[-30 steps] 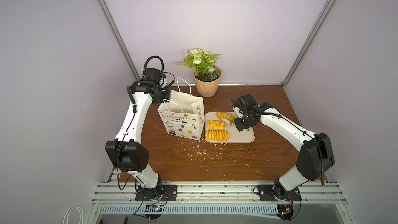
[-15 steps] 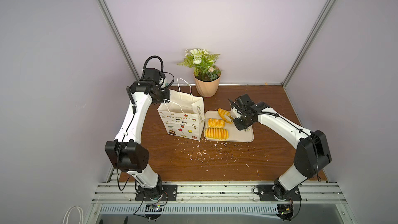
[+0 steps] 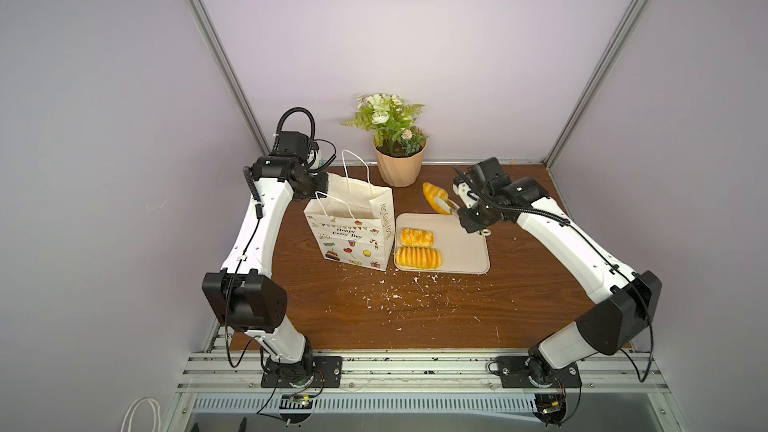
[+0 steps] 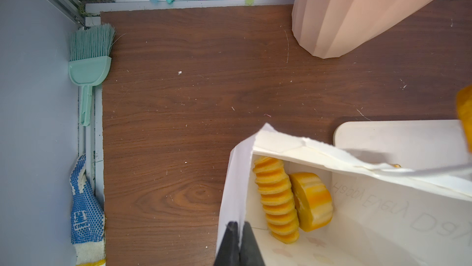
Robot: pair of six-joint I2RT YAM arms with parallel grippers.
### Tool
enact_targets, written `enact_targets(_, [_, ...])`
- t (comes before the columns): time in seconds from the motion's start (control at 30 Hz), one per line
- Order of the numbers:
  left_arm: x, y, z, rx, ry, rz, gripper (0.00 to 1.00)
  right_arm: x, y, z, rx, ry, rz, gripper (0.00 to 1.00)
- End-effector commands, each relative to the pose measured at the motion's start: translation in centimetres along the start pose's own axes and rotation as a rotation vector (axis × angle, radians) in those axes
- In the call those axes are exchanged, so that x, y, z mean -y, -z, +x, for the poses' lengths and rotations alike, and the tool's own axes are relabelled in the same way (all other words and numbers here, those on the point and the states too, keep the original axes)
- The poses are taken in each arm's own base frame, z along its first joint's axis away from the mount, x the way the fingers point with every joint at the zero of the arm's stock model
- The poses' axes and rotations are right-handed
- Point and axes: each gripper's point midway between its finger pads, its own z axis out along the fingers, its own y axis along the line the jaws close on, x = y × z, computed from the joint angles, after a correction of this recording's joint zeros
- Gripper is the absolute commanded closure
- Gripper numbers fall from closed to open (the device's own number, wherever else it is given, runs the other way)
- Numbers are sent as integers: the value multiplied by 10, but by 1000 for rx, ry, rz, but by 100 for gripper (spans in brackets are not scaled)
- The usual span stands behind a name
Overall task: Pack bread into a paper bag
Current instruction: Pick up the fake bread from the plate, then place the fake bread in the paper bag.
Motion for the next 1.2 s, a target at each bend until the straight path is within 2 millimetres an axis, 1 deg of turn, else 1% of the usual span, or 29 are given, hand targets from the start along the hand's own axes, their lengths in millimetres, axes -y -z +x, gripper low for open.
enact_targets(0.0, [-4,5,4,-9,10,-10,92,-11,55,-45,152,-38,-108,84])
enact_targets(0.03, [-4,5,4,-7,8,-9,92,-15,63,-52,174,-34,-117,83])
enact_targets(0.13, [-3,6,3,-5,8,-1,92,-26,73,-64,201,-19,-138,84])
enact_targets(0.27, [-2,4,3,-8,8,3,93,-46,80,-68,216,26,-182,84])
enact_targets(0.33, [-3,4,3,-9,8,0,93,-57,86,-67,226,65,-203,84])
enact_targets(0.4, [-4,4,3,-9,8,-4,93,-64,90,-65,224,86,-215,84])
enact_targets(0.53, [-4,1,4,-16,8,-5,93,-67,95,-55,212,114,-213,84])
enact_targets(0.73, [-5,1,4,-16,9,-8,93,-81,112,-60,246,137,-260,83])
enact_targets(0.93, [-4,-1,4,-22,9,-4,93,-83,117,-44,219,153,-268,83])
enact_targets(1.0, [-4,1,3,-16,10,-6,92,-89,121,-41,218,154,-302,83])
enact_targets(1.17, [-4,0,5,-21,12,-3,92,-98,130,-42,233,161,-317,83])
